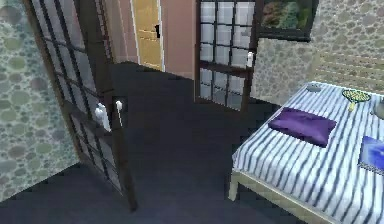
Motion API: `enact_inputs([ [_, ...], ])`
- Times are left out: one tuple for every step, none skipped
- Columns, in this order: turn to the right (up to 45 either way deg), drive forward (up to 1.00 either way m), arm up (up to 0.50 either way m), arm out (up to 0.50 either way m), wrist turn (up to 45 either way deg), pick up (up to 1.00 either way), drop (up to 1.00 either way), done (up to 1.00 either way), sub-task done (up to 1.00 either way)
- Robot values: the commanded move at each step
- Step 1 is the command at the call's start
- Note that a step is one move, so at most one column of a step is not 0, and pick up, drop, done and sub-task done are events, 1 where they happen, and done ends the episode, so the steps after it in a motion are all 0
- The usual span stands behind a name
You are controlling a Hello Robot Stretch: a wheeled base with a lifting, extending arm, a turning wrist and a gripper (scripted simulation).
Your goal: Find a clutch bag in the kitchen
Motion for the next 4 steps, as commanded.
enact_inputs([
  [0.0, 1.0, 0.0, 0.0, 0.0, 0.0, 0.0, 0.0, 0.0],
  [-6.0, 0.0, 0.0, 0.0, 0.0, 0.0, 0.0, 0.0, 0.0],
  [0.0, 0.25, 0.0, 0.0, 0.0, 0.0, 0.0, 0.0, 0.0],
  [-39.0, 0.0, 0.0, 0.0, 0.0, 0.0, 0.0, 0.0, 0.0],
])
